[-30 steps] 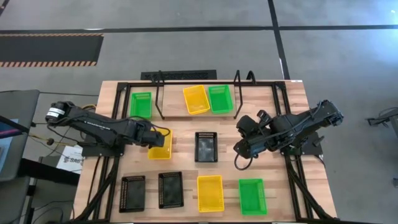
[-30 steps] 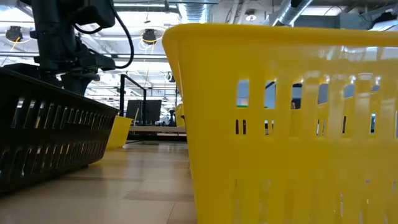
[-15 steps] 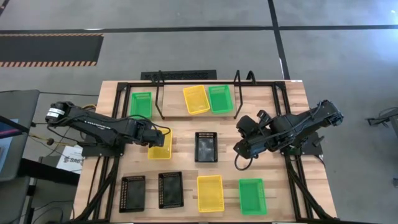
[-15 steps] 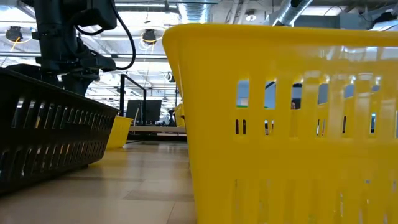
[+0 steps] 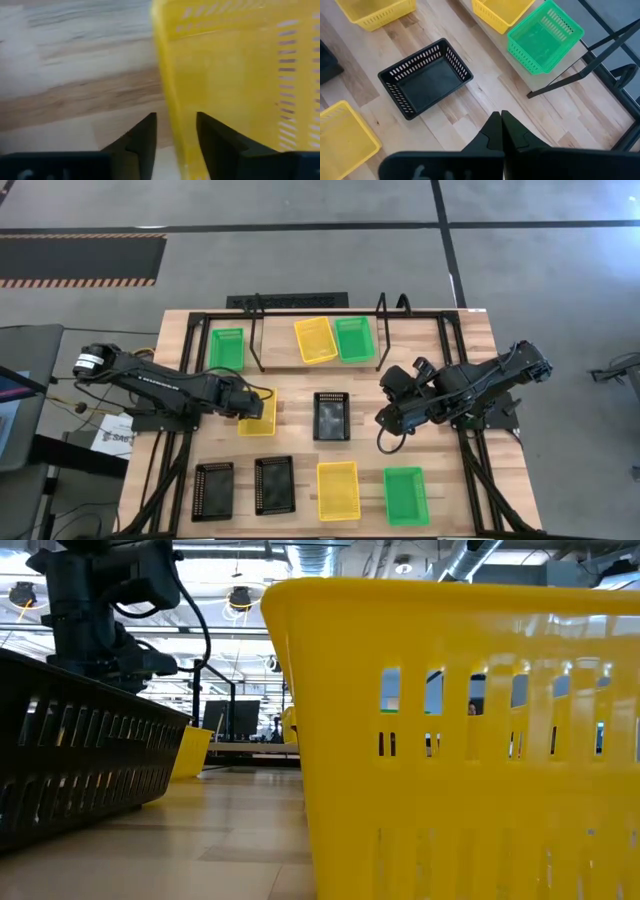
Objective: Stack baskets on shelf by color
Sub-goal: Stack the top yellow bin on top of the yellow bin on the shelf
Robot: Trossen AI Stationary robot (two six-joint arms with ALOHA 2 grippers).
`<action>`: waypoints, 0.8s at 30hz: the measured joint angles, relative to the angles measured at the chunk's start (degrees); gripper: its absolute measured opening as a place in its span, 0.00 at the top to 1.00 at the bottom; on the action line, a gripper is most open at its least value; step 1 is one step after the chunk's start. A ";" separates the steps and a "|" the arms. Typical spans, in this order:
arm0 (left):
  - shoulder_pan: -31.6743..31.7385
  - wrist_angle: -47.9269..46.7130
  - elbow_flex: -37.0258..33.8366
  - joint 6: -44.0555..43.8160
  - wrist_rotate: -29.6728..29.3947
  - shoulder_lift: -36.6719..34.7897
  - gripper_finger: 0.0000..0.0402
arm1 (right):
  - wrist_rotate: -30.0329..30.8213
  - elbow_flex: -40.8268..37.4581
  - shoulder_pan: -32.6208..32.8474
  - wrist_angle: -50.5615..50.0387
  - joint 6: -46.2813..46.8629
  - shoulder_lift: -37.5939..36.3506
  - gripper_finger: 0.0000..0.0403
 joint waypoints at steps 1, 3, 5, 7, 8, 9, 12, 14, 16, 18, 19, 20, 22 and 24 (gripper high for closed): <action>0.00 0.31 0.20 0.90 -0.03 0.00 0.77 | 0.00 0.00 0.00 0.00 0.00 0.00 1.00; 0.00 1.43 0.72 3.41 -0.42 0.00 0.90 | 0.00 0.00 0.00 0.00 0.00 0.00 1.00; 0.04 1.97 1.52 5.54 -0.46 0.00 0.97 | 0.00 0.00 0.00 -0.02 0.00 0.00 1.00; 0.04 2.32 3.11 7.63 -0.42 0.02 0.99 | 0.00 0.00 0.00 -0.01 0.02 0.00 1.00; 0.04 2.32 4.71 8.73 -0.48 0.00 0.99 | 0.00 0.00 0.00 -0.01 0.03 0.00 1.00; 0.04 2.72 6.62 10.40 -0.69 -0.17 0.99 | 0.00 0.00 0.00 -0.02 0.09 0.00 1.00; 0.00 2.71 14.11 15.87 -4.54 -0.33 1.00 | -0.02 0.00 0.00 -0.02 0.44 0.00 1.00; 0.00 2.64 20.15 20.09 -9.87 -0.33 1.00 | -0.02 0.00 0.00 -0.03 0.51 0.00 1.00; 0.36 2.91 26.36 25.11 -16.61 -0.28 1.00 | -0.02 0.00 0.00 -0.02 0.56 0.00 1.00; 1.61 3.05 31.74 29.64 -21.51 -0.21 1.00 | -0.02 0.00 0.00 -0.04 0.59 0.00 1.00; 2.64 2.90 33.96 31.74 -22.77 -0.16 1.00 | -0.02 0.00 0.00 -0.04 0.59 0.00 1.00; 3.97 2.94 35.90 33.62 -23.08 -0.13 1.00 | -0.02 0.00 0.00 -0.04 0.59 0.00 1.00; 7.04 2.98 38.78 36.89 -22.37 -0.11 1.00 | -0.02 0.00 0.00 -0.24 0.61 0.00 1.00; 10.51 2.99 39.84 39.27 -19.64 -0.11 1.00 | 0.01 0.00 0.00 -0.64 0.61 0.00 1.00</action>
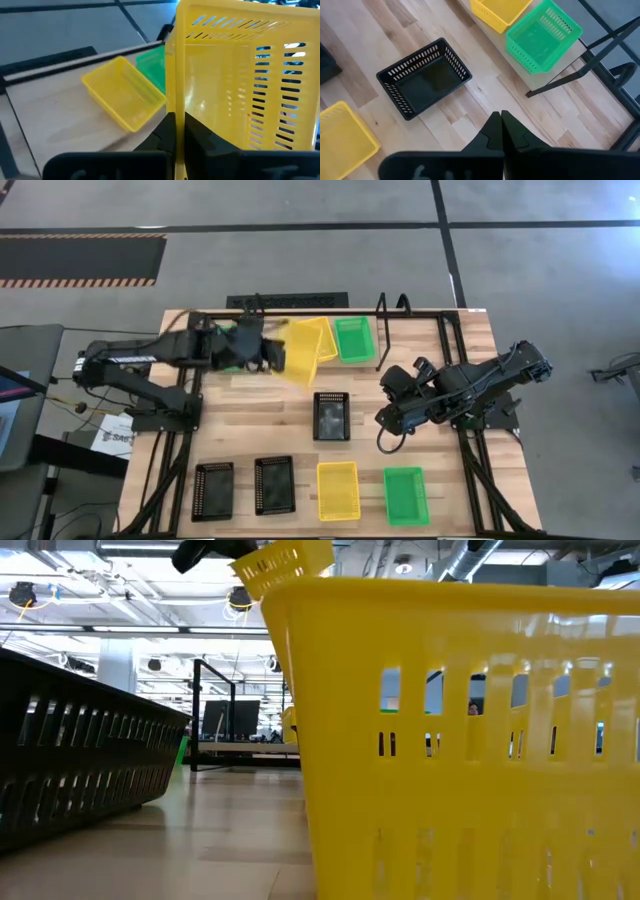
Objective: Stack baskets on shelf by color
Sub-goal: Stack the top yellow bin on top of the yellow bin on the shelf
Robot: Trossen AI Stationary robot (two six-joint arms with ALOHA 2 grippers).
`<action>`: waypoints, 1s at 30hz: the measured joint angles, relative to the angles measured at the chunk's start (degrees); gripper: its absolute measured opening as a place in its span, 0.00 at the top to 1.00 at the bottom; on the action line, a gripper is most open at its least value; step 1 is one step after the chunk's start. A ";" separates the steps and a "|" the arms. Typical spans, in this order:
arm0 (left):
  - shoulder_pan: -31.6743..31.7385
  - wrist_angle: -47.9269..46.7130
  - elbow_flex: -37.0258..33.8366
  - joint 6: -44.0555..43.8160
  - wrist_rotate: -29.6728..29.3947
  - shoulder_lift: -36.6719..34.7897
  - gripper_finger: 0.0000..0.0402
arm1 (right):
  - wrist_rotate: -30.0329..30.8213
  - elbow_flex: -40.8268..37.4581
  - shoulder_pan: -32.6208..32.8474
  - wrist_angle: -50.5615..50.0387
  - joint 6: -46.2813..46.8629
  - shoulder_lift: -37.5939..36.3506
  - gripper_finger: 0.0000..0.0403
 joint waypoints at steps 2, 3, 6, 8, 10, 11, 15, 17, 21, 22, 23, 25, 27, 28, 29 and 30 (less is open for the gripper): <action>3.21 -0.65 -0.06 1.08 3.53 0.13 1.00 | 1.07 0.15 0.00 -1.06 0.90 -0.06 1.00; 4.55 -0.79 -0.41 1.30 5.16 0.15 1.00 | 2.00 0.42 0.00 -2.28 2.16 -0.20 1.00; 7.37 -0.70 -2.05 1.51 9.20 0.15 1.00 | 5.73 0.95 0.10 -3.28 4.50 -1.17 1.00; 8.47 -0.91 -3.04 2.81 10.54 0.17 1.00 | 8.91 0.85 1.19 -3.29 4.38 -2.84 1.00; 9.23 -0.83 -3.48 4.04 11.15 0.17 1.00 | 11.99 0.92 1.73 -3.35 4.49 -5.16 1.00; 9.59 -0.82 -3.51 4.78 11.38 0.22 1.00 | 12.93 0.92 2.22 -3.32 4.47 -6.33 1.00; 10.98 0.19 -3.56 6.08 12.74 1.69 1.00 | 16.86 0.92 4.38 -3.31 2.75 -11.33 1.00; 11.20 2.09 -3.41 5.58 14.26 3.46 1.00 | 18.56 0.92 5.48 -3.32 1.01 -14.31 1.00; 11.13 5.47 -3.53 2.89 13.32 8.66 1.00 | 20.62 0.90 6.92 -3.32 -3.09 -20.81 1.00; 11.13 6.83 -3.52 1.62 13.23 10.08 1.00 | 20.62 0.90 6.88 -3.33 -3.99 -22.09 1.00; 11.15 7.86 -3.52 0.49 13.12 11.46 1.00 | 20.65 0.92 6.85 -3.38 -5.10 -23.24 1.00; 11.16 11.72 -3.52 -2.10 12.35 14.48 1.00 | 20.55 0.92 6.69 -3.35 -8.51 -25.32 1.00; 11.17 14.55 -3.52 -4.75 10.81 16.87 1.00 | 20.39 0.92 6.71 -3.35 -11.50 -26.83 1.00; 11.17 15.66 -3.16 -6.14 9.99 18.00 1.00 | 19.74 0.91 6.71 -3.32 -12.95 -27.50 1.00; 11.17 16.08 -2.58 -7.38 9.21 19.10 1.00 | 18.74 0.90 6.71 -3.33 -14.38 -28.09 1.00; 11.17 15.90 -1.92 -8.68 8.08 20.24 1.00 | 17.80 0.87 6.73 -3.34 -15.62 -28.52 1.00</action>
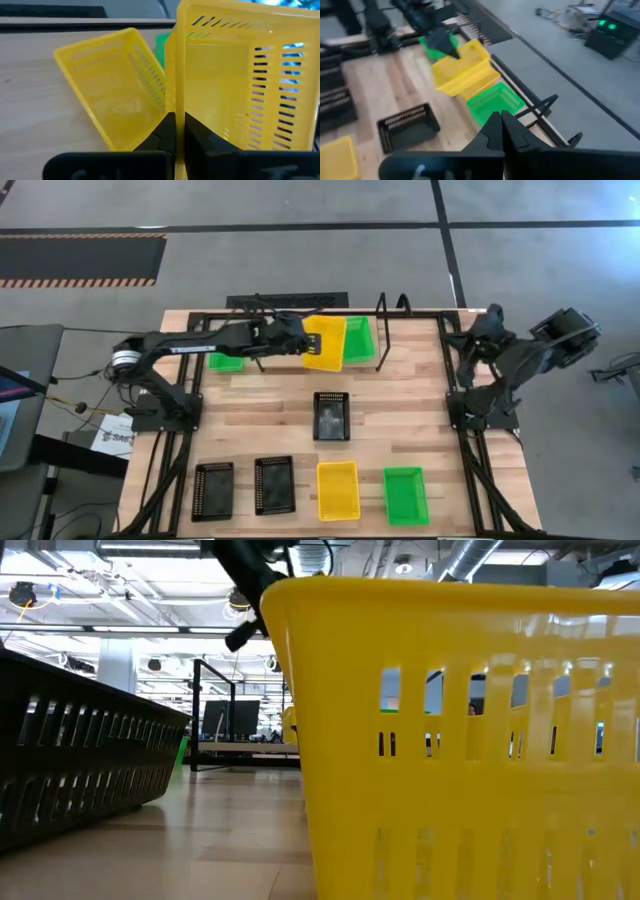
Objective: Stack baskets on shelf by color
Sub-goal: Stack the top yellow bin on top of the yellow bin on the shelf
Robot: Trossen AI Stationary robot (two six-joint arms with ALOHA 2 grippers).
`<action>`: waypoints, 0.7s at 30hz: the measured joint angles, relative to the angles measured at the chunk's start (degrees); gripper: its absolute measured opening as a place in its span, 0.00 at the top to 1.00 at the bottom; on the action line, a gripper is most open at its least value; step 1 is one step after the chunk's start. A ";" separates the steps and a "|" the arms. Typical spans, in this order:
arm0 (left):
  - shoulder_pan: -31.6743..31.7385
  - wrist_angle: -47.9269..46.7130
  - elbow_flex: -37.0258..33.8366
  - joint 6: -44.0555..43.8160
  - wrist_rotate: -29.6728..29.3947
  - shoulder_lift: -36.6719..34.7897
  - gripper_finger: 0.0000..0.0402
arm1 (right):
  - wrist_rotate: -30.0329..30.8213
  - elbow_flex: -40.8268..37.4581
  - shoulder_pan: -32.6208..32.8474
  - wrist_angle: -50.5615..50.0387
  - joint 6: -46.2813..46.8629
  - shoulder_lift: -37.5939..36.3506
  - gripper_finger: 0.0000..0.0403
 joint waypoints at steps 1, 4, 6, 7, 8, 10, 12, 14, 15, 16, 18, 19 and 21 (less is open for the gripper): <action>-0.02 -0.06 0.72 -1.13 -1.04 1.09 1.00 | -0.85 0.00 0.00 0.01 -1.23 -0.32 1.00; -0.02 -0.34 2.58 -4.08 -3.37 3.93 1.00 | -3.51 -0.02 -0.02 0.03 -4.73 -1.82 1.00; -0.21 -0.96 4.23 -5.23 -4.54 5.66 1.00 | -4.78 -0.02 -0.02 0.02 -6.59 -2.84 1.00; -0.25 -2.49 5.18 -5.91 -5.26 6.25 1.00 | -5.33 -0.02 -0.01 0.01 -7.24 -3.23 1.00; -0.43 -4.53 6.23 -6.47 -6.07 6.85 1.00 | -5.49 -0.02 0.00 0.02 -7.88 -3.79 1.00; -0.73 -8.32 8.58 -8.36 -7.90 8.00 1.00 | -5.68 -0.02 0.00 0.03 -9.17 -4.88 1.00; -0.90 -13.35 10.21 -10.66 -9.13 8.21 1.00 | -6.20 -0.02 -0.02 0.01 -10.07 -5.90 1.00; -1.06 -15.15 10.91 -13.45 -10.29 8.10 1.00 | -6.73 -0.02 -0.02 0.01 -10.52 -6.91 1.00; -1.16 -16.52 11.12 -14.94 -10.95 8.08 1.00 | -6.75 -0.10 -0.02 0.06 -10.53 -7.30 1.00; -1.16 -18.45 11.23 -16.30 -11.14 8.06 1.00 | -6.76 -0.37 -0.02 0.06 -10.54 -7.77 1.00; -1.16 -19.98 11.45 -18.13 -11.15 8.06 1.00 | -6.77 -1.46 -0.02 0.04 -10.54 -8.91 1.00; -1.16 -20.08 11.56 -18.70 -11.15 8.06 1.00 | -6.77 -2.27 -0.02 0.05 -10.48 -9.41 1.00; -1.13 -20.57 11.62 -19.80 -11.22 8.30 1.00 | -6.77 -4.01 -0.02 0.00 -9.84 -10.41 1.00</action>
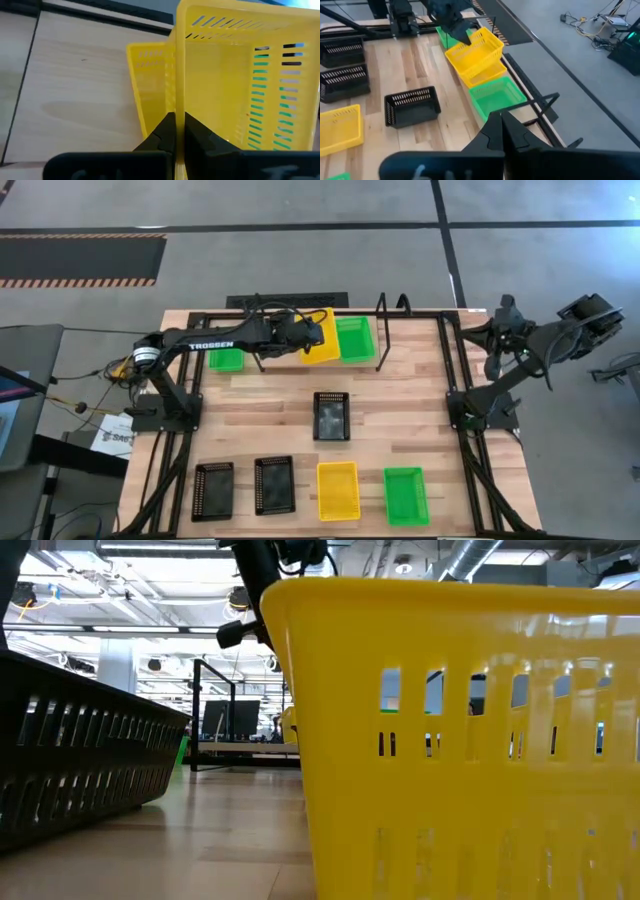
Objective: Stack baskets on shelf by color
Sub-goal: Stack the top yellow bin on top of the yellow bin on the shelf
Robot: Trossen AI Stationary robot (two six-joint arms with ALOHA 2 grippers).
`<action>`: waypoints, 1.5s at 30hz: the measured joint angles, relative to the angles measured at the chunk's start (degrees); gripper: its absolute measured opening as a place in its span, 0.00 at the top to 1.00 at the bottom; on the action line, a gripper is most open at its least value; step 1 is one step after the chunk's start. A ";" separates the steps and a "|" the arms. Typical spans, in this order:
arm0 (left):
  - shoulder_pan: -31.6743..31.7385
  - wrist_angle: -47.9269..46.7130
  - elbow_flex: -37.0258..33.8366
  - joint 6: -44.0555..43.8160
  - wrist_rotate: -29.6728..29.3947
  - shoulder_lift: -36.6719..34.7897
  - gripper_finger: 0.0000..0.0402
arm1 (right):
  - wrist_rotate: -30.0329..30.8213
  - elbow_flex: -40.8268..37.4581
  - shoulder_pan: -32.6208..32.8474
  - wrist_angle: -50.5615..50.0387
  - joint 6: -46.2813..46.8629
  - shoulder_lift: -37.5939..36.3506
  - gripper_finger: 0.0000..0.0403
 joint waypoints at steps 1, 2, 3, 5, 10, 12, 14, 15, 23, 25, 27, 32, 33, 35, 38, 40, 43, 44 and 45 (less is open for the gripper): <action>0.11 -0.03 0.00 -0.36 -0.10 0.30 1.00 | 0.02 -0.93 0.00 0.01 0.56 -0.34 1.00; 0.28 -0.02 -0.02 -0.52 0.05 0.63 1.00 | 0.00 -1.92 0.00 0.00 1.11 -0.64 1.00; 0.47 -0.01 -0.04 -0.63 0.35 0.74 1.00 | 0.01 -2.92 0.00 0.04 1.49 -0.88 1.00; 1.06 0.11 -0.02 -1.03 0.99 0.80 1.00 | 0.02 -4.69 0.00 0.06 2.27 -1.16 1.00; 2.15 0.50 -0.10 -1.46 2.11 1.67 1.00 | 0.00 -7.89 0.00 0.35 3.30 -1.09 1.00; 2.29 0.81 0.04 -1.31 1.88 1.71 1.00 | 0.00 -8.23 0.00 0.49 3.86 -0.91 1.00; 2.65 0.53 -0.04 -1.27 1.86 2.00 1.00 | 0.02 -8.26 0.00 0.49 4.32 -0.76 1.00; 2.87 0.57 -0.04 -1.24 2.20 2.03 1.00 | 0.02 -8.26 0.00 0.53 4.32 -0.74 1.00; 3.21 0.34 -0.04 -0.65 3.31 2.58 1.00 | 0.02 -8.26 0.00 0.55 4.37 -0.74 1.00; 3.23 0.08 -0.07 -0.41 3.31 2.60 1.00 | 0.02 -8.26 0.02 0.55 4.37 -0.74 1.00; 3.23 0.12 -0.04 -0.41 3.32 2.60 1.00 | 0.02 -8.26 0.00 0.55 4.43 -0.75 1.00; 3.23 -0.27 -0.05 -0.47 3.82 2.60 1.00 | 0.02 -8.26 0.00 0.56 4.50 -0.74 1.00; 3.23 -0.36 -0.05 -0.48 3.96 2.60 1.00 | 0.02 -8.26 0.01 0.58 4.48 -0.74 1.00; 3.20 -0.39 -0.04 -0.50 4.57 2.60 1.00 | 0.02 -8.26 0.00 0.55 4.48 -0.74 1.00; 2.82 -0.82 -0.04 -0.71 5.45 2.60 1.00 | 0.00 -8.26 0.00 0.58 4.48 -0.74 1.00; 2.44 -1.63 -0.04 -1.01 5.48 2.60 1.00 | 0.02 -8.26 0.00 0.55 4.47 -0.76 1.00; 2.20 -2.33 -0.07 -1.29 5.52 2.60 1.00 | 0.02 -8.26 0.00 0.56 4.46 -0.74 1.00; 2.20 -2.35 -0.04 -1.29 5.67 2.60 1.00 | 0.02 -8.26 0.00 0.55 4.46 -0.74 1.00; 2.24 -2.37 -0.04 -1.29 5.67 2.60 1.00 | 0.02 -8.26 0.00 0.58 4.46 -0.74 1.00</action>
